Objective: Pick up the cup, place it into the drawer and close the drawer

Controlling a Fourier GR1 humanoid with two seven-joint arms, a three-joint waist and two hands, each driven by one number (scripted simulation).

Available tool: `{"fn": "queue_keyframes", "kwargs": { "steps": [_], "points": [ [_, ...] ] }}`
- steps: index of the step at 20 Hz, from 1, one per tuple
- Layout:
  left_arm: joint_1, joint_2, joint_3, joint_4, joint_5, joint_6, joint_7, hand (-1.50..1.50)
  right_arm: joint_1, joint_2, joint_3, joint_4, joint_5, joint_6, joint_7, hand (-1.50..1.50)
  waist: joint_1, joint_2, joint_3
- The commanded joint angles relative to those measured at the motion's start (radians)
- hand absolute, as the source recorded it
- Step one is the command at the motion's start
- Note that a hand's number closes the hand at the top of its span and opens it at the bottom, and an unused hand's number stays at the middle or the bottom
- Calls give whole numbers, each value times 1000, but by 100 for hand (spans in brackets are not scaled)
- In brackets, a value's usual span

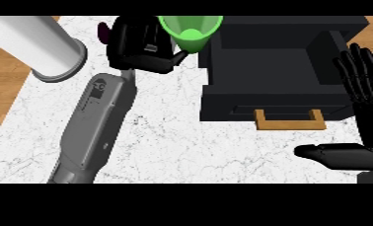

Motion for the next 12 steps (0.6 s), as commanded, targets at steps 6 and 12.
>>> {"fn": "queue_keyframes", "kwargs": {
  "steps": [6,12],
  "points": [
    [-247,-17,-100,121,23,198,130,150,48,6,-8,20,-16,32,-60,-150,-15,4,0],
    [-376,-18,-203,326,164,292,124,150,-6,-15,-9,41,-12,34,-33,-150,-33,8,0]
  ]
}}
